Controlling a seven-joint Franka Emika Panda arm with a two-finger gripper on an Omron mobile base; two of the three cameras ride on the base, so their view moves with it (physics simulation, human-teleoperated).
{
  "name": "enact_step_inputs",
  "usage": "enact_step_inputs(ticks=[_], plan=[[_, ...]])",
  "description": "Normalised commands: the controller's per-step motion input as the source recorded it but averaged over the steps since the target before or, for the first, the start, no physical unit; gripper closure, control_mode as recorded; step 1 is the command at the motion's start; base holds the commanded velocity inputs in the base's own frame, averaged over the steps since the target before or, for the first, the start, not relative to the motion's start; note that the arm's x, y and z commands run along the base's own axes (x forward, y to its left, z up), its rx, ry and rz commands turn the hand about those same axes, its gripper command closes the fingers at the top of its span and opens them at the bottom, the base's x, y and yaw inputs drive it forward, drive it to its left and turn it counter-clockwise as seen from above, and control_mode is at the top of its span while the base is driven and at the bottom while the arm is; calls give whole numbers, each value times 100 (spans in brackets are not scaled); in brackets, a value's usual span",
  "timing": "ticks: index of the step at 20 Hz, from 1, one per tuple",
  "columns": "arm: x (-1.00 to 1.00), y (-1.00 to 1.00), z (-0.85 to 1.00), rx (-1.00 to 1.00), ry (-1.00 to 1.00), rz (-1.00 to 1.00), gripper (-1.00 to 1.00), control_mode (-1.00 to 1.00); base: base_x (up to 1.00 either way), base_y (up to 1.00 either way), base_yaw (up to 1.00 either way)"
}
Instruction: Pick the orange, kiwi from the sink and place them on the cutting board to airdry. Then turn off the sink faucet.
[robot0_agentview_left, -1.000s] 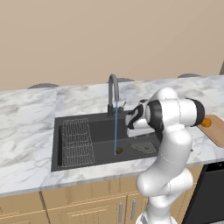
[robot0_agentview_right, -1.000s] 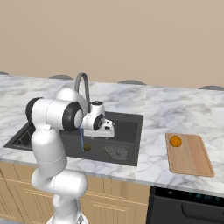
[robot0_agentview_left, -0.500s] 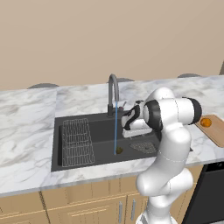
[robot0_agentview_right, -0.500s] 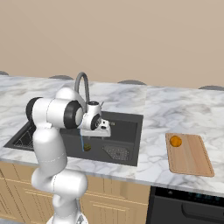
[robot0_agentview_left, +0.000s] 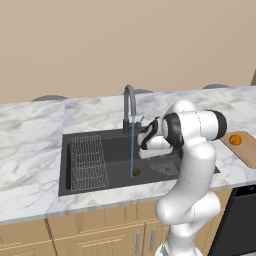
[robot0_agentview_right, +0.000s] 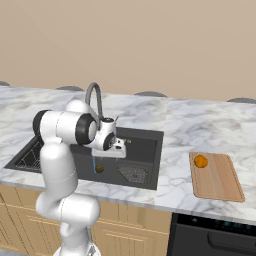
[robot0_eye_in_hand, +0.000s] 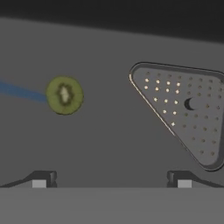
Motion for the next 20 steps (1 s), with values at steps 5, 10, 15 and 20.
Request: enact_step_inputs(ticks=[5, 10, 15, 20], plan=[[2, 18, -9, 0, 0, 1, -100, -100, 0, 0, 0], [0, 22, -6, 0, 0, 1, -100, -100, 0, 0, 0], [1, 17, -9, 0, 0, 0, -100, -100, 0, 0, 0], [0, 15, -9, 0, 0, 0, -100, -100, 0, 0, 0]])
